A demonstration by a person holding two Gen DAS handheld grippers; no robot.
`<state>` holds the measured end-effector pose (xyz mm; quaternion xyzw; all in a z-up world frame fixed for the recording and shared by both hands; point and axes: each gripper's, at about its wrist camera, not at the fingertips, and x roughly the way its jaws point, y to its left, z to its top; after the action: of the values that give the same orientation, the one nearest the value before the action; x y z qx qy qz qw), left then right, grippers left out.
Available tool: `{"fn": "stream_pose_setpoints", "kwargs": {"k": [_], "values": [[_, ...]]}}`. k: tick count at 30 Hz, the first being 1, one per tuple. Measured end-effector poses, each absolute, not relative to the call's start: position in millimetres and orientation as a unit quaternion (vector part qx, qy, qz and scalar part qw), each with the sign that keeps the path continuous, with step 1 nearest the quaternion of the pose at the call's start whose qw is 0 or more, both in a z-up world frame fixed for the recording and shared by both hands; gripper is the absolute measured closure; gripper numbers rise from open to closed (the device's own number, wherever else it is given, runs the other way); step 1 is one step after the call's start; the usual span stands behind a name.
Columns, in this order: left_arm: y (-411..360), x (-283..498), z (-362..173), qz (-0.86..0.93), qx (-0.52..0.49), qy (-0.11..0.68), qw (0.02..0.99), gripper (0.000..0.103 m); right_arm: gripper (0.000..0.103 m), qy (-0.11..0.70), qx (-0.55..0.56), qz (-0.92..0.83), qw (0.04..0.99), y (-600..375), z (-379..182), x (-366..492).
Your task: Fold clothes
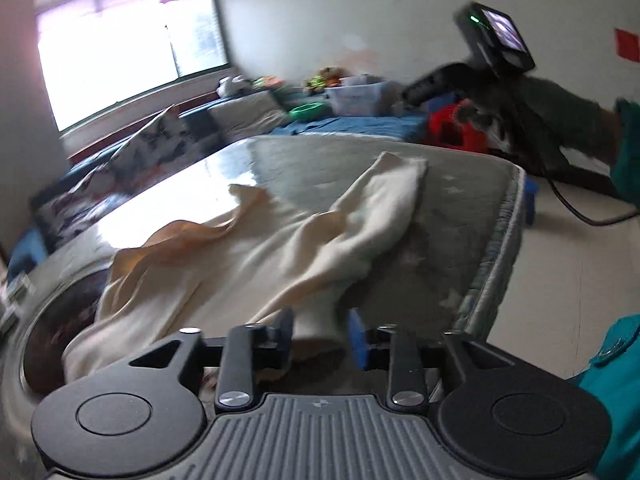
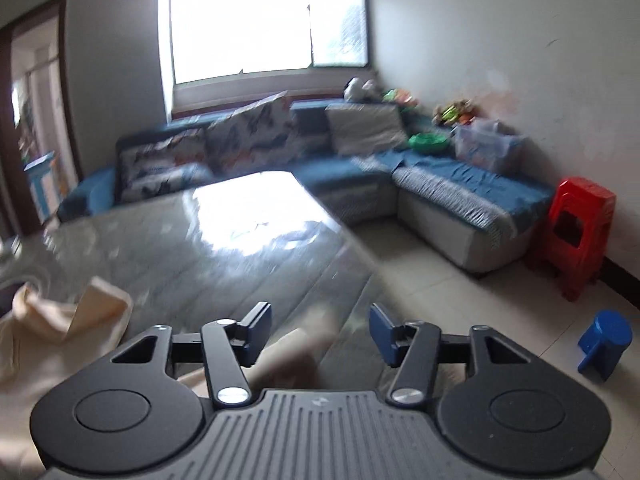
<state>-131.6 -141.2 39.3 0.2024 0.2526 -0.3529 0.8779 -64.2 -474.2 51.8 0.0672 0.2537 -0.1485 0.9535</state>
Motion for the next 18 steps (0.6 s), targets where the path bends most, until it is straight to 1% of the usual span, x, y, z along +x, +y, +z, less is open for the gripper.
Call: {"fn": "stream_pose_setpoints", "kwargs": {"k": [5,8,9,10,11,14,18], "values": [[-156.3,-123.4,25.0,-0.347,0.223,0.271,0.87,0.064,0.038,0.267,0.061,-0.148,0.95,-476.3,47.2,-78.0],[-149.3,-121.0,32.1,-0.357,0.201,0.283,0.868,0.066,0.037,0.272,0.055,-0.135,0.951,-470.1,43.5,-86.0],[-146.9,-120.2,34.5,-0.36,0.193,0.287,0.867,0.068,0.037,0.274,0.055,-0.128,0.951,-466.6,42.7,-87.6],[-144.6,-119.4,36.9,-0.363,0.185,0.291,0.866,0.08,0.037,0.277,0.054,-0.12,0.952,-462.3,41.7,-88.9],[-142.3,-118.5,39.3,-0.366,0.177,0.295,0.865,0.09,0.037,0.278,0.05,-0.112,0.953,-457.1,41.6,-90.3],[-135.2,-116.1,46.5,-0.375,0.154,0.307,0.861,0.093,0.037,0.276,0.034,-0.092,0.956,-442.1,43.7,-91.1],[-127.1,-114.1,52.6,-0.386,0.133,0.323,0.854,0.093,0.037,0.268,0.021,-0.072,0.961,-430.4,53.5,-93.3]]}}
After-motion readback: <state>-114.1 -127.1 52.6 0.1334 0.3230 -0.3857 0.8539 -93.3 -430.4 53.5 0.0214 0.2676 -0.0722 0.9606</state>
